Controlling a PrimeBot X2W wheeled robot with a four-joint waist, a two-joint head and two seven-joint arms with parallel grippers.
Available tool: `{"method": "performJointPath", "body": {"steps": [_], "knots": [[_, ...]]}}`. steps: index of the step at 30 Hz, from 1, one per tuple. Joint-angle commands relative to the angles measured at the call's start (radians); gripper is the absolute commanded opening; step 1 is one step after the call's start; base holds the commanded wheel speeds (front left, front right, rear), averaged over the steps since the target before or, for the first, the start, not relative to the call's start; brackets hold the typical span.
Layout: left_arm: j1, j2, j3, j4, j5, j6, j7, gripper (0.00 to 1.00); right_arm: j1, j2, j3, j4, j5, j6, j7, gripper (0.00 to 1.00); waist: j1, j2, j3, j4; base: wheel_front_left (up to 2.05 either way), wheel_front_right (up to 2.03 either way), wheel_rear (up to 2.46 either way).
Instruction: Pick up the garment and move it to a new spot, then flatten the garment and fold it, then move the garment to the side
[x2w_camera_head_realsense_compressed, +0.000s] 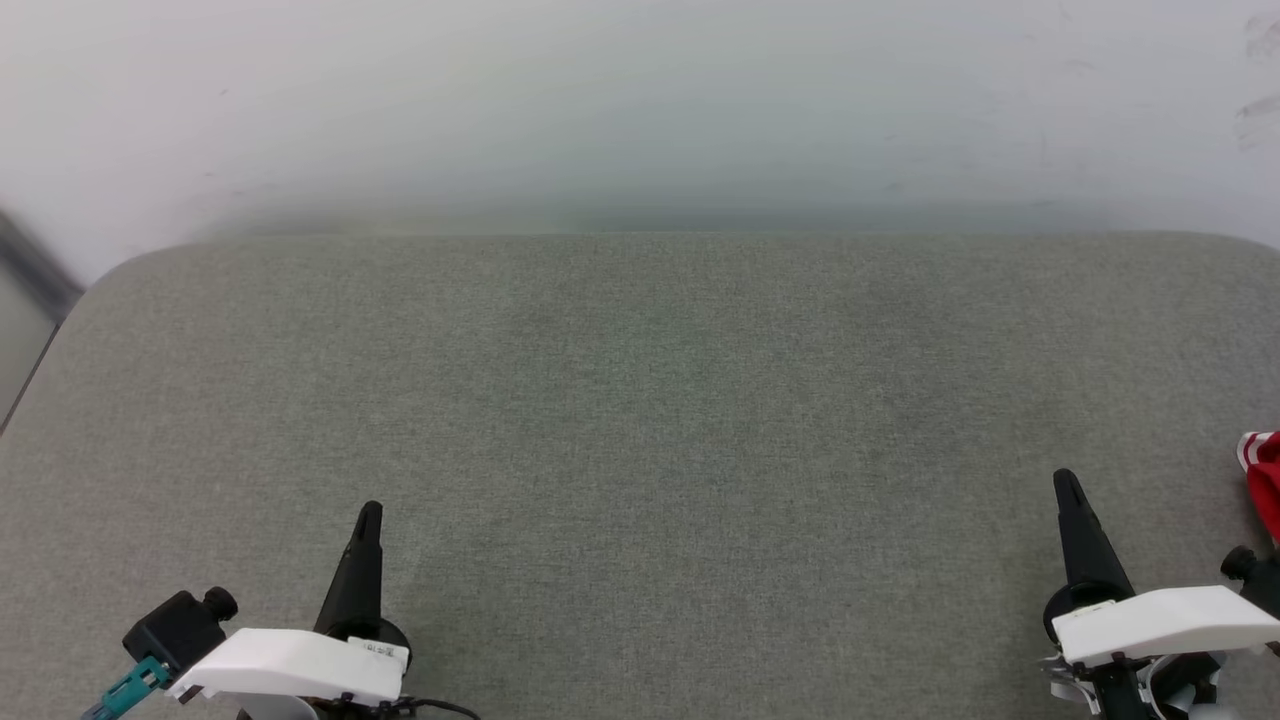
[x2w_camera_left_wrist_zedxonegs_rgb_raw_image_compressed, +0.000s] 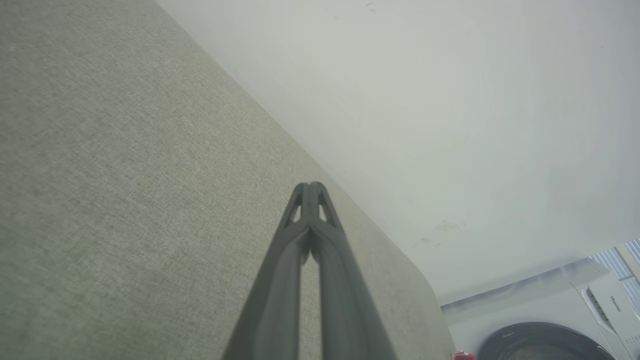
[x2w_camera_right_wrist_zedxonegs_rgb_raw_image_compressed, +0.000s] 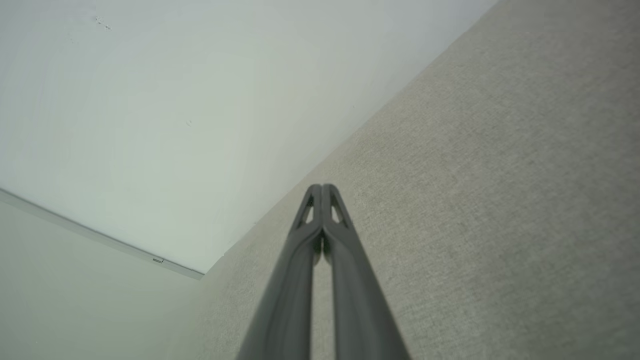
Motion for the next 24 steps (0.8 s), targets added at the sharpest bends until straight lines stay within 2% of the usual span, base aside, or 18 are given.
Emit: {"method": "performJointPath", "body": {"steps": [1,24], "knots": [[-0.028,0.006,0.005,-0.005,-0.037,-0.003,0.007,0.00,-0.030,0.001,-0.003,-0.007,0.039,0.000,0.007,0.00,-0.0001,0.0000,-0.001,-0.001,0.00,0.00,0.00],[-0.054,0.008,0.028,0.028,-0.277,-0.003,0.068,0.00,-0.037,0.002,-0.015,0.006,0.292,0.000,0.066,0.00,-0.0001,0.0000,-0.008,-0.012,0.00,0.00,0.00]]}}
